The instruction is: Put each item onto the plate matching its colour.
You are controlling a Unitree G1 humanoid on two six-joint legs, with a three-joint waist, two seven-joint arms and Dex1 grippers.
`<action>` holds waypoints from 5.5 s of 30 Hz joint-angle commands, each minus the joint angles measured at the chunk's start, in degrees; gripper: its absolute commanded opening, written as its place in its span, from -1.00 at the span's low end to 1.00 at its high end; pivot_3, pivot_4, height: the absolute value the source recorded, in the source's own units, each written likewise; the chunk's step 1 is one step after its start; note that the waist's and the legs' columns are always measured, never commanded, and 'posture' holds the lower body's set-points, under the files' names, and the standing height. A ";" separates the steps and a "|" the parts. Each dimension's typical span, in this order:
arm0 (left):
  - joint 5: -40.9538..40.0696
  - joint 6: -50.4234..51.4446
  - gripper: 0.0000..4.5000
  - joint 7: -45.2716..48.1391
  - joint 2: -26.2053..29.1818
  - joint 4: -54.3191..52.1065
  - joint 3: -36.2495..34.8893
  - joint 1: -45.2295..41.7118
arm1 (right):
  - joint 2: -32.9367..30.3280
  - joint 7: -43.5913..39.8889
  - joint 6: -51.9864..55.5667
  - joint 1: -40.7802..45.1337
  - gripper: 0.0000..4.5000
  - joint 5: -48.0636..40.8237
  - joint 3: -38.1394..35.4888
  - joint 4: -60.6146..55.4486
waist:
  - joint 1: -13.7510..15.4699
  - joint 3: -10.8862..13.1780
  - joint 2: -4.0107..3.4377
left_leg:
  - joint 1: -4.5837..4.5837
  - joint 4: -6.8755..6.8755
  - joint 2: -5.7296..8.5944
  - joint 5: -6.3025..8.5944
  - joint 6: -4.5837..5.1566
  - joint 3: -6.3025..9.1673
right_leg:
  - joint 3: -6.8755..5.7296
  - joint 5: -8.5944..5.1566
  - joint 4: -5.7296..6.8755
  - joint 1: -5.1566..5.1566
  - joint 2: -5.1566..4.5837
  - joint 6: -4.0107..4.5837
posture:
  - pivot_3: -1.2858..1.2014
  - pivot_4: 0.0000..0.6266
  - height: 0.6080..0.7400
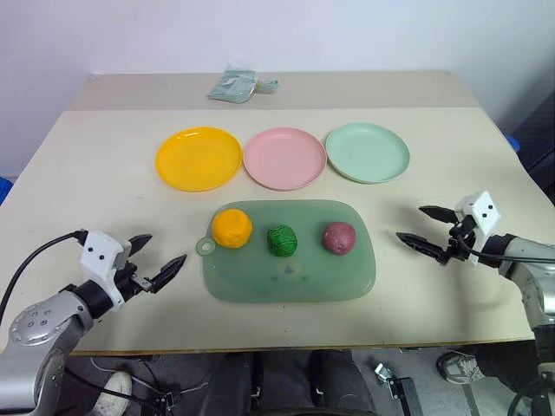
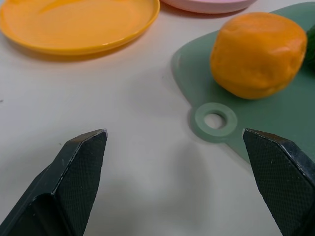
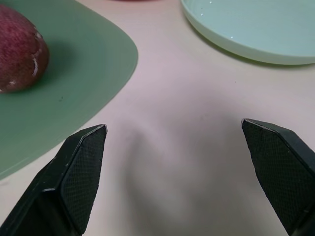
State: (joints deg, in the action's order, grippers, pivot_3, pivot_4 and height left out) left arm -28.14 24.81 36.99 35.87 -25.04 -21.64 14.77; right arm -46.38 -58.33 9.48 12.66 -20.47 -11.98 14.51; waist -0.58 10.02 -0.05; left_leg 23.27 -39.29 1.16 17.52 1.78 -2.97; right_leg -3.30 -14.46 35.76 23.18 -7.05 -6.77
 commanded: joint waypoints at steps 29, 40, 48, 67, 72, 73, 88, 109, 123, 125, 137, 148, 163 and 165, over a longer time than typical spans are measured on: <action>-1.78 1.26 1.00 13.55 2.15 10.09 16.25 -25.30 | 1.00 8.17 17.52 -10.13 0.99 -13.32 -10.80 -29.34 | 1.39 -0.02 0.00 | 0.01 -0.07 0.04 -0.02 0.01 -0.03 | -0.06 0.00 0.12 -0.02 0.26 -0.01 | 0.03 -0.52 1.00; 9.44 -5.99 0.76 19.40 -0.54 27.02 28.27 -38.96 | 2.61 11.05 21.68 -22.39 1.00 -16.19 -9.90 -47.34 | 1.35 -0.01 0.04 | 0.01 -0.10 0.05 -0.02 0.05 -0.02 | -0.06 0.00 0.14 -0.04 0.31 -0.03 | 0.03 -0.52 1.00; 10.65 -8.27 0.46 10.47 -4.61 32.11 22.43 -42.53 | 4.40 14.56 21.41 -19.30 1.00 -15.24 -6.32 -48.85 | 1.44 0.01 0.07 | 0.05 -0.30 0.03 0.00 0.08 0.05 | -0.06 0.00 0.24 -0.03 0.31 -0.03 | 0.03 -0.52 1.00; 22.51 -15.91 0.98 -16.67 -9.28 71.80 16.83 -68.75 | 8.23 19.19 23.55 -4.07 1.00 -12.15 6.17 -46.14 | 1.29 0.11 0.40 | 0.29 -0.71 0.10 0.18 0.38 0.01 | -0.18 0.02 0.36 -0.04 0.30 -0.17 | 0.03 -0.52 1.00; 18.90 -19.18 0.98 -12.91 -6.50 58.44 13.09 -61.07 | 8.70 22.09 26.45 0.48 1.00 -6.20 16.56 -47.56 | 1.08 0.10 0.39 | 0.29 -0.71 0.05 0.17 0.33 0.00 | -0.17 0.03 0.37 0.02 0.29 -0.17 | 0.03 -0.52 1.00; 17.72 -18.84 0.98 -10.65 -5.69 53.75 12.66 -58.05 | 9.26 22.94 26.20 1.47 1.00 -4.29 18.50 -46.53 | 0.98 0.10 0.39 | 0.29 -0.71 0.04 0.17 0.32 0.00 | -0.17 0.03 0.37 0.02 0.29 -0.17 | 0.03 -0.52 1.00; -0.30 -2.97 1.00 15.83 5.52 1.41 18.33 -18.39 | 17.91 25.29 30.93 8.68 0.39 4.61 30.19 -38.09 | 1.16 0.08 0.32 | 0.23 -0.74 0.07 0.16 0.26 0.10 | -0.13 0.02 0.31 -0.02 0.21 -0.13 | 0.03 -0.52 1.00; 0.76 -1.02 1.00 10.53 -0.28 -3.48 23.35 -17.96 | 21.70 44.21 8.67 39.88 0.28 16.04 10.33 23.12 | -0.55 0.17 0.15 | 0.23 -0.51 0.06 0.11 0.22 -0.08 | -0.10 0.01 0.35 0.07 0.31 -0.12 | 0.03 -0.52 1.00; 0.68 -1.70 1.00 11.28 0.88 -2.90 21.78 -16.18 | 3.12 4.41 13.35 7.17 0.98 -1.16 12.90 -23.62 | 1.20 0.22 0.04 | 0.22 -0.68 0.03 0.18 0.34 0.03 | -0.08 0.02 0.21 -0.09 0.24 -0.14 | 0.03 -0.52 1.00; 0.84 -1.57 1.00 11.34 0.80 -2.56 22.11 -17.12 | 2.29 4.53 12.81 5.39 0.98 1.45 14.48 -23.19 | 1.17 0.22 0.05 | 0.17 -0.72 0.04 0.18 0.34 0.01 | -0.06 0.03 0.25 -0.10 0.22 -0.14 | 0.03 -0.52 1.00; 1.12 -0.52 1.00 8.58 0.44 -2.75 19.09 -16.70 | 19.69 19.01 11.15 19.73 0.13 7.10 16.82 -13.49 | 0.64 0.22 0.02 | 0.16 -0.71 0.02 0.14 0.26 -0.02 | -0.02 0.02 0.29 -0.02 0.24 -0.12 | 0.03 -0.52 1.00; 2.46 -2.01 1.00 -1.33 -5.35 -5.77 13.67 -8.37 | 37.51 39.03 -2.56 43.63 0.77 17.77 16.34 29.86 | -0.22 0.21 0.01 | 0.21 -0.38 0.13 0.09 0.16 0.04 | -0.07 0.01 0.34 0.08 0.27 -0.10 | 0.03 -0.52 1.00; 6.32 -9.07 1.00 -4.15 -4.91 1.15 4.15 -2.96 | 12.00 8.52 -1.25 20.15 0.99 3.13 6.15 1.50 | -0.20 0.23 -0.02 | 0.18 -0.38 0.05 0.09 0.17 0.01 | -0.08 0.01 0.22 0.03 0.28 -0.11 | 0.03 -0.52 1.00; 5.92 -10.53 1.00 -3.39 -4.12 3.71 0.64 -0.97 | 7.63 4.88 2.19 14.73 0.99 0.31 3.54 -1.93 | -0.26 0.23 -0.03 | 0.15 -0.37 0.02 0.10 0.18 -0.07 | -0.06 0.01 0.18 0.04 0.28 -0.10 | 0.03 -0.52 1.00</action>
State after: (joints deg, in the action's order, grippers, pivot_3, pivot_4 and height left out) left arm -22.16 16.34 32.95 31.14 -21.97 -17.65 12.75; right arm -37.41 -50.72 9.92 27.98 -17.19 -6.10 16.79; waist -0.84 10.25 -0.08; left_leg 23.41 -39.65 1.15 17.62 1.98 -3.04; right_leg -3.36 -14.45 35.91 23.22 -6.77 -6.87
